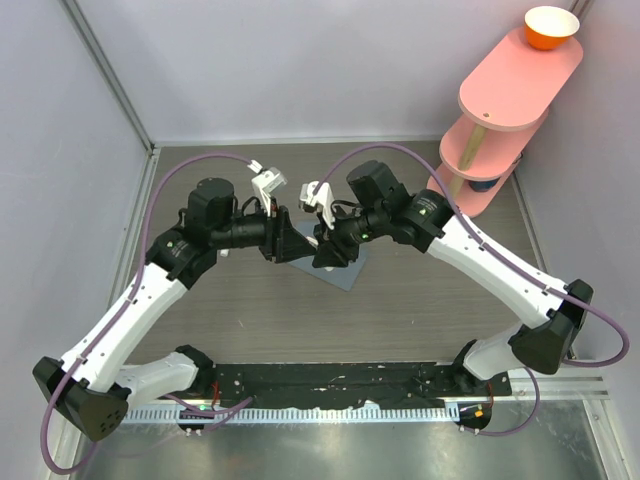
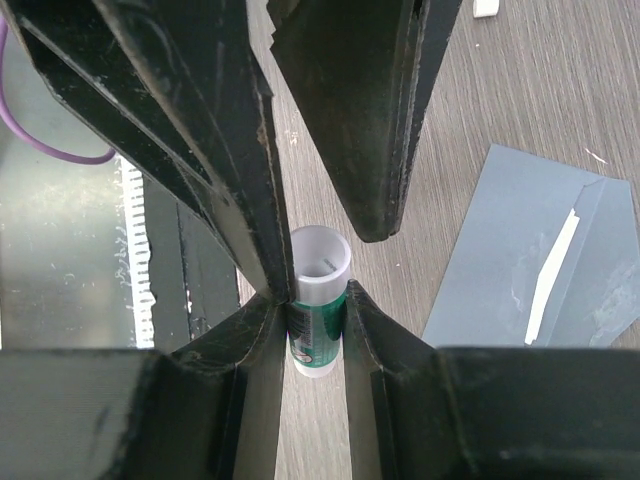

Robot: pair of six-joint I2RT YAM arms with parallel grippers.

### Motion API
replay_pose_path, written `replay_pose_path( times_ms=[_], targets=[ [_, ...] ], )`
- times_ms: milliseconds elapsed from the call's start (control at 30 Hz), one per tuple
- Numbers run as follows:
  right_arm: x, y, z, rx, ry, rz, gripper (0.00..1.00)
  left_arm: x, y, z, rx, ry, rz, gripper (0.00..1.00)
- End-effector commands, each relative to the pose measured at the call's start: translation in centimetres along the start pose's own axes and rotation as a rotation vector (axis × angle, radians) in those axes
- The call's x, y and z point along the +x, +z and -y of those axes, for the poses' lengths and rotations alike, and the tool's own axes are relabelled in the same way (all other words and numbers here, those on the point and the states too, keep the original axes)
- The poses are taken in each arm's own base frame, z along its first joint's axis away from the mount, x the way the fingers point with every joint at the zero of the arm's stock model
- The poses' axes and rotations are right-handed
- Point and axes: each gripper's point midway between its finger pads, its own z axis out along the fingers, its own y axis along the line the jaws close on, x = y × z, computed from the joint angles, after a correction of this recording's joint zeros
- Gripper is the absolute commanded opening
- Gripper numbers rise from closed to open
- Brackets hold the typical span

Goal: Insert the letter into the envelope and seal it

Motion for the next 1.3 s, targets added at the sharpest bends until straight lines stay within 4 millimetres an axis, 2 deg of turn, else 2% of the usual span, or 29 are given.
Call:
replay_pose_path(
  times_ms=[0,133,167,233,300,333,400,433,467,533,700,733,767,1067,1167,1267],
  targets=[
    [-3.0,-0.8,-0.4,0.019,-0.089,0.067,0.01,0.4,0.5,-0.2,0.015,-0.014,-0.011,0.38],
    [-3.3,-1.0,0.1,0.048,-0.103,0.068,0.01,1.3,0.8,0.0,0.038,-0.047,-0.041,0.29],
    [-3.3,-1.0,0.3,0.056,-0.104,0.067,0.01,1.4,0.8,-0.1,0.039,-0.049,-0.043,0.22],
    [-3.4,-1.0,0.3,0.056,-0.104,0.067,0.01,1.4,0.8,-0.2,0.037,-0.05,-0.042,0.16],
    [-3.3,-1.0,0.3,0.057,-0.103,0.066,0.01,1.4,0.9,-0.1,0.038,-0.051,-0.043,0.03],
    [-3.5,-1.1,0.3,0.061,-0.102,0.069,0.07,1.4,0.8,-0.2,0.034,-0.046,-0.042,0.0],
    [-3.6,-1.3,0.4,0.073,-0.097,0.071,0.24,1.3,0.5,-0.3,0.024,-0.028,-0.032,0.0],
    [-3.7,-1.4,0.5,0.079,-0.093,0.073,0.42,1.3,0.4,-0.2,0.027,-0.024,-0.029,0.0],
    [-3.7,-1.6,0.6,0.089,-0.089,0.077,0.52,0.8,0.2,-0.2,0.03,-0.018,-0.005,0.0],
    [-3.7,-2.1,0.8,0.101,-0.068,0.085,0.64,0.6,-0.5,0.2,0.047,-0.012,0.023,0.0],
    [-3.7,-3.3,1.6,0.086,0.008,0.127,0.65,-1.5,-1.7,0.7,0.091,-0.051,0.12,0.0],
    [-3.7,-3.3,1.4,0.069,0.013,0.133,0.65,-1.4,-1.7,1.0,0.112,-0.067,0.12,0.0],
    [-3.8,-3.5,1.0,0.06,0.007,0.141,0.65,-2.0,-1.9,1.1,0.122,-0.06,0.149,0.0],
    [-5.2,-3.7,0.1,0.016,-0.034,0.219,0.66,-2.8,-2.0,2.1,0.178,-0.116,0.192,0.0],
    [-5.3,-3.5,-0.2,-0.008,-0.036,0.224,0.64,-2.9,-2.1,2.3,0.19,-0.125,0.202,0.0],
    [-5.1,-3.4,-0.1,-0.01,-0.041,0.216,0.57,-3.3,-2.3,2.6,0.2,-0.127,0.221,0.0]
  ],
)
